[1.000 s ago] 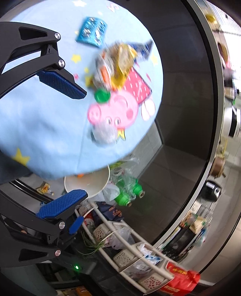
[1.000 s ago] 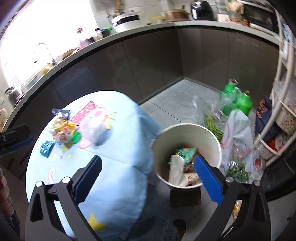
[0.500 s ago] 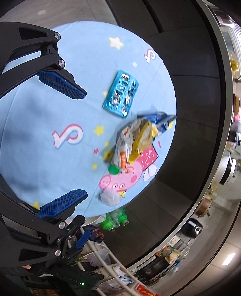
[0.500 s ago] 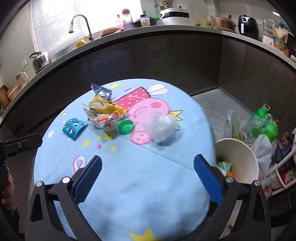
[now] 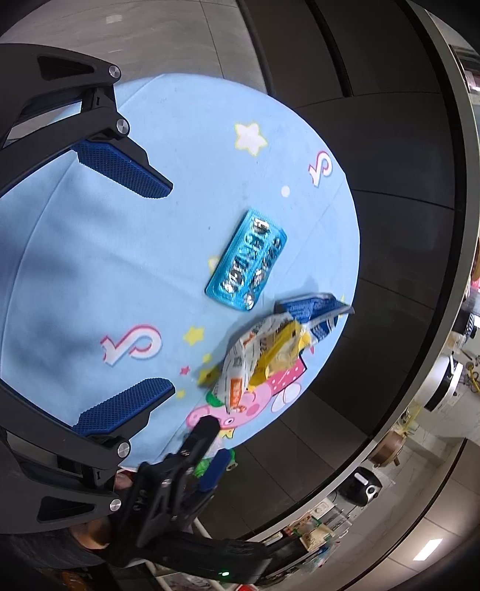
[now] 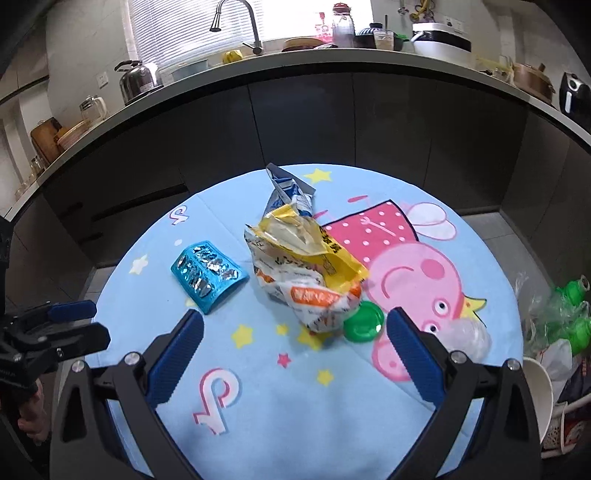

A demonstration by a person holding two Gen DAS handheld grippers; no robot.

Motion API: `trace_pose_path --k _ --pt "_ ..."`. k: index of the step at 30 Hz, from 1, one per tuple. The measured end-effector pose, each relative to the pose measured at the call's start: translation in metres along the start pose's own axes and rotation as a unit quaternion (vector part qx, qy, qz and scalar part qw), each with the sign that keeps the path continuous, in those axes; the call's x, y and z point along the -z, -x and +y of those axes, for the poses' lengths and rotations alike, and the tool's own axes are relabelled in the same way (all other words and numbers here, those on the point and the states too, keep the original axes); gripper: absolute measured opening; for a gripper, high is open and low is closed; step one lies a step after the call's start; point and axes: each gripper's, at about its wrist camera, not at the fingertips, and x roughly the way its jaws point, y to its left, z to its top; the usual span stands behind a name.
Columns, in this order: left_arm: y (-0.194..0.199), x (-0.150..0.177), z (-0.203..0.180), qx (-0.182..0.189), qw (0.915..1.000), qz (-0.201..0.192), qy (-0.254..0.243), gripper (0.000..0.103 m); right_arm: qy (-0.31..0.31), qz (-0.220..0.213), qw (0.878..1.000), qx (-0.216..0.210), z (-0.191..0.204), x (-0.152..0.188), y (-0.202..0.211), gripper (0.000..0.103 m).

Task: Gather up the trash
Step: 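Move both tools back over the table toward the snack wrappers, then grasp the white-orange snack wrapper with the right gripper and lift it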

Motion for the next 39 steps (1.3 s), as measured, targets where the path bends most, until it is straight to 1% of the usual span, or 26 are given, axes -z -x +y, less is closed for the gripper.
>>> trace_pose_path --k 3,8,12,13,15,16,17,19,22,25,29,30,32,33,35,39 --pt "-0.001 -0.002 0.010 -0.006 0.9999 0.001 0.009 0.094 0.004 -0.001 0.999 -0.037 0.000 -0.012 -0.016 0.098" --pt "-0.004 -0.007 0.025 -0.015 0.9997 0.001 0.022 0.094 0.020 0.020 0.999 -0.037 0.000 -0.021 -0.047 0.089" --pt "-0.008 -0.010 0.032 -0.018 0.9994 0.004 0.028 0.094 0.031 0.055 0.997 -0.047 0.001 -0.012 -0.066 0.087" --pt "-0.009 -0.011 0.034 -0.017 0.9994 0.005 0.029 0.094 0.033 0.059 0.996 -0.052 0.002 -0.009 -0.067 0.085" --pt "-0.013 -0.012 0.036 -0.017 0.9993 0.007 0.032 0.094 0.039 0.064 0.996 -0.048 0.005 -0.002 -0.068 0.077" --pt "-0.016 -0.012 0.037 -0.016 0.9992 0.009 0.034 0.094 0.040 0.065 0.996 -0.046 0.006 0.000 -0.068 0.070" --pt "-0.017 -0.012 0.037 -0.015 0.9992 0.011 0.035 0.094 0.040 0.064 0.996 -0.042 0.007 0.002 -0.068 0.065" --pt "-0.021 -0.013 0.036 -0.012 0.9992 0.015 0.036 0.094 0.039 0.061 0.997 -0.035 0.007 0.005 -0.066 0.059" --pt "-0.024 -0.014 0.032 -0.010 0.9993 0.016 0.031 0.094 0.042 0.061 0.997 -0.033 0.008 0.007 -0.063 0.057" --pt "-0.026 -0.016 0.029 -0.010 0.9995 0.017 0.026 0.094 0.059 0.064 0.996 -0.011 0.009 0.009 -0.066 0.057" --pt "-0.027 -0.018 0.026 -0.009 0.9996 0.016 0.021 0.094 0.057 0.062 0.996 -0.010 0.008 0.009 -0.067 0.057" --pt "-0.027 -0.019 0.025 -0.009 0.9996 0.016 0.021 0.094 0.061 0.063 0.996 -0.006 0.009 0.010 -0.067 0.054" --pt "-0.026 -0.020 0.024 -0.008 0.9997 0.015 0.020 0.094 0.068 0.065 0.995 0.017 0.009 0.010 -0.067 0.032" --pt "-0.026 -0.020 0.024 -0.008 0.9997 0.014 0.019 0.094 0.061 0.065 0.996 0.012 0.007 0.010 -0.064 0.030" --pt "-0.024 -0.021 0.021 -0.007 0.9998 0.012 0.015 0.094 0.035 0.064 0.997 -0.021 0.003 0.009 -0.057 0.027" --pt "-0.021 -0.025 0.013 -0.005 1.0000 0.007 0.005 0.094 0.027 0.046 0.998 -0.028 0.006 0.015 -0.031 0.027"
